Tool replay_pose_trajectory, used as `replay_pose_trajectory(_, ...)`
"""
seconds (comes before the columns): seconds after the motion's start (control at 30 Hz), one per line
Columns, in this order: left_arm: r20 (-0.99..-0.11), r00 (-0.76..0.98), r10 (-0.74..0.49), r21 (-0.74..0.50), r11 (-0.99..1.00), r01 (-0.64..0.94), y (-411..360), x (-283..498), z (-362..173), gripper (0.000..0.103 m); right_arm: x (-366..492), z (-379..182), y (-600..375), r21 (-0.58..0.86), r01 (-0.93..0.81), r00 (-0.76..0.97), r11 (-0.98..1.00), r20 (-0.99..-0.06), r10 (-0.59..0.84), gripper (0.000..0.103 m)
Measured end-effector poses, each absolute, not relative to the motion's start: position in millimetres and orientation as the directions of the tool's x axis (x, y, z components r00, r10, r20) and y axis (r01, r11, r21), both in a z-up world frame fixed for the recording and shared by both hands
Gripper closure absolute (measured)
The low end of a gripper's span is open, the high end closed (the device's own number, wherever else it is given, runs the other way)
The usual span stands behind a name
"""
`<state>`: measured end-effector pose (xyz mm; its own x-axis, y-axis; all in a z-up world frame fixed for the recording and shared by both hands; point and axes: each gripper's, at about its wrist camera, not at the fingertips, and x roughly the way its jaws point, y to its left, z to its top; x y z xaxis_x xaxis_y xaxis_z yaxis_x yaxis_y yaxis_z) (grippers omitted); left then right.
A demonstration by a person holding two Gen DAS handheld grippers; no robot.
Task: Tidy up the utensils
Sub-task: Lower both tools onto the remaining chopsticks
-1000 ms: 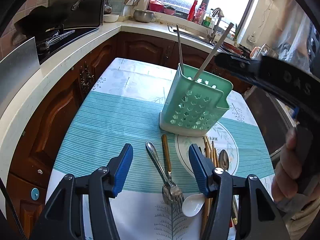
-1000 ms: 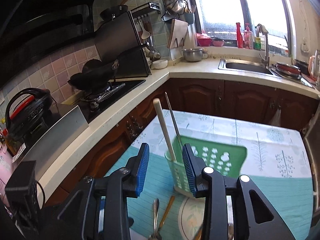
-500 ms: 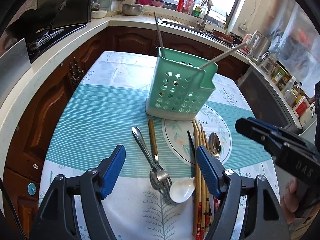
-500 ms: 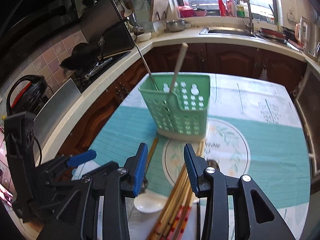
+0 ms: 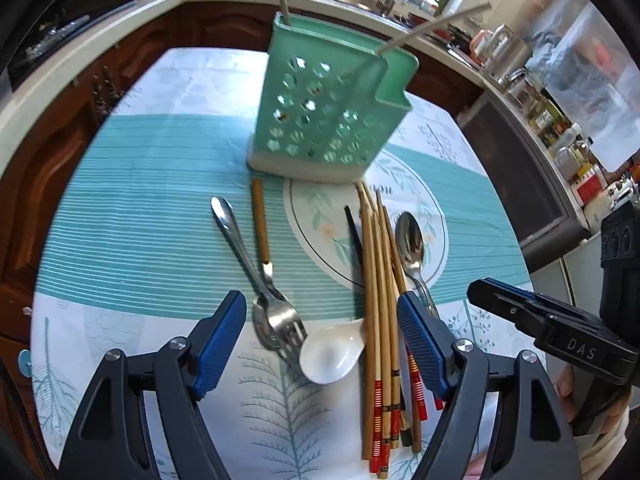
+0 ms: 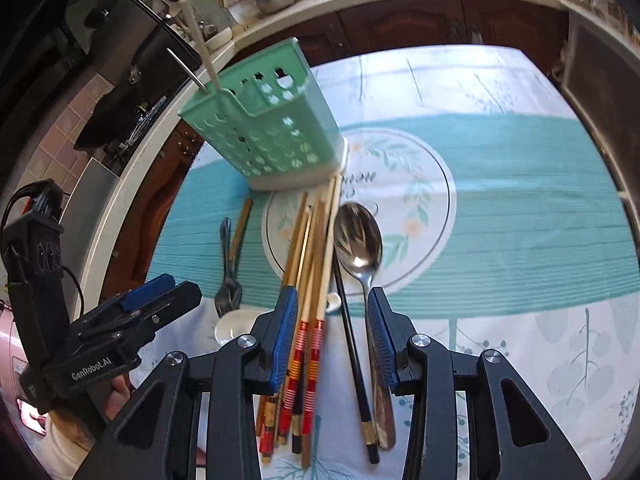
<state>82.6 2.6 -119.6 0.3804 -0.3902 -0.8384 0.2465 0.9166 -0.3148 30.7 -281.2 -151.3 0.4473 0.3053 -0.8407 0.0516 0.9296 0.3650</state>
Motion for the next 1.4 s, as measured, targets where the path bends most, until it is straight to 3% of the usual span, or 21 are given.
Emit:
replay_pose_trajectory(0.1, -0.848, 0.326, -0.418, -0.338, 0.9, 0.275, -8.2, 88.5, -129.2, 0.028, 32.0, -162.6, -287.0, 0.391, 0.057, 0.429, 0.919, -0.84, 0.331, 0.069)
replay_pose_trajectory(0.27, -0.853, 0.261, -0.451, -0.353, 0.869, 0.347, -26.0, 98.4, -139.9, 0.04, 37.7, -171.5, -285.2, 0.412, 0.049, 0.416, 0.91, -0.837, 0.357, 0.074)
replay_pose_trajectory(0.53, -0.846, 0.155, -0.511, -0.436, 0.829, 0.35, -45.6, 126.5, -168.5, 0.068, 47.3, -180.1, -276.4, 0.434, 0.019, 0.407, 0.901, -0.826, 0.389, 0.075)
replay_pose_trajectory(1.17, -0.721, 0.035, -0.692, -0.646, 0.69, 0.325, -59.9, 153.3, -202.1, 0.077, 53.6, -187.7, -270.2, 0.449, 0.006, 0.401, 0.893, -0.82, 0.409, 0.075)
replay_pose_trajectory(1.27, -0.728, 0.042, -0.684, -0.641, 0.701, 0.313, -58.3, 155.1, -204.9, 0.091, 53.1, -187.6, -269.5, 0.449, 0.006, 0.401, 0.893, -0.82, 0.41, 0.075)
replay_pose_trajectory(1.4, -0.747, 0.088, -0.658, -0.608, 0.731, 0.309, -55.6, 150.6, -198.0, 0.095, 51.4, -186.0, -267.0, 0.446, -0.003, 0.403, 0.895, -0.819, 0.41, 0.075)
